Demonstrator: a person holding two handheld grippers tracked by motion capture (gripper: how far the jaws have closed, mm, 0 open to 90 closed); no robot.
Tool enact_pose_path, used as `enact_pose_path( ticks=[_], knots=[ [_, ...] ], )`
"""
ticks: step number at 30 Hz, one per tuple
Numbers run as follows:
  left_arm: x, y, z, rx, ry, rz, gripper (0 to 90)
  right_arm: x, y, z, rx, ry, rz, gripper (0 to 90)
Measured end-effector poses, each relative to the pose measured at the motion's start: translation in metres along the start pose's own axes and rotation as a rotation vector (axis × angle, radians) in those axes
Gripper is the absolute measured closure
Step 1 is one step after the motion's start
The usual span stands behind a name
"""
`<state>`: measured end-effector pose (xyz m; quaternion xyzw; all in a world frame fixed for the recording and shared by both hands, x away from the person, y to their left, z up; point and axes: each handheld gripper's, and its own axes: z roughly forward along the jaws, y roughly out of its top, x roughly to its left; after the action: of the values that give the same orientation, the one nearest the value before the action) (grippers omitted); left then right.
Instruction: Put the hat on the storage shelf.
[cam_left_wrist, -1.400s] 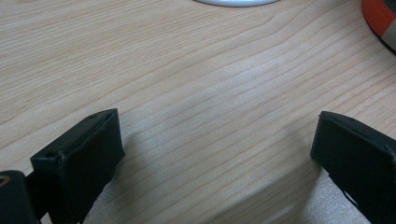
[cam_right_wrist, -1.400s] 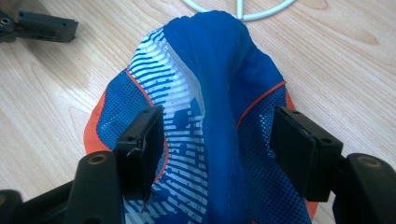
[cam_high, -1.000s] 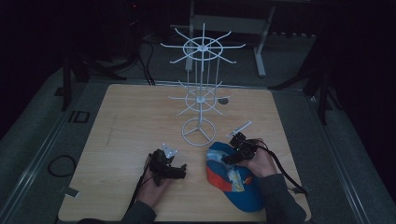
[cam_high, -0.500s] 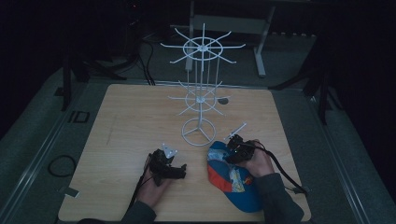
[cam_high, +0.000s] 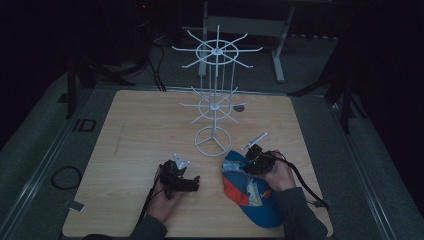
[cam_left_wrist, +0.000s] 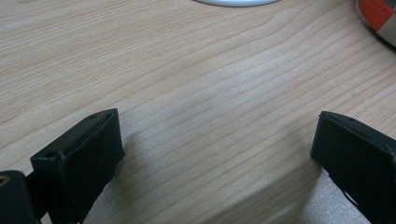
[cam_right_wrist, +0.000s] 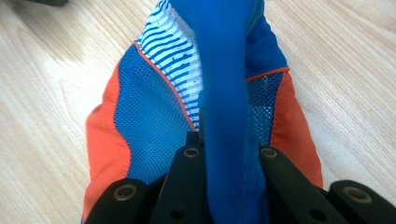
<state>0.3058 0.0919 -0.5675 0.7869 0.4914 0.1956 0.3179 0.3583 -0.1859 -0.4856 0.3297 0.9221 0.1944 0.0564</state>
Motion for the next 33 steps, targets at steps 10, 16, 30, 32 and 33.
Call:
enact_pose_path(
  ticks=[10, 16, 30, 32, 33],
  knots=[
    [0.000, 0.000, 0.000, -0.003, 0.000, -0.002, 2.6, 0.003, -0.004, -0.016, -0.074, 0.016, 0.000, 88.3],
    [0.000, 0.000, 0.000, -0.003, 0.000, -0.003, 2.6, 0.003, -0.008, -0.024, -0.119, 0.027, 0.002, 88.3],
    [0.000, 0.000, 0.000, -0.003, 0.000, -0.003, 2.6, 0.005, -0.017, -0.043, -0.215, 0.042, 0.022, 88.3],
    [0.000, 0.000, 0.000, -0.003, 0.000, -0.002, 2.6, 0.004, -0.018, -0.044, -0.224, 0.038, 0.023, 88.3],
    [0.000, 0.000, 0.000, -0.002, 0.000, -0.003, 2.6, 0.004, -0.019, -0.046, -0.238, 0.037, 0.025, 88.3]
  ],
)
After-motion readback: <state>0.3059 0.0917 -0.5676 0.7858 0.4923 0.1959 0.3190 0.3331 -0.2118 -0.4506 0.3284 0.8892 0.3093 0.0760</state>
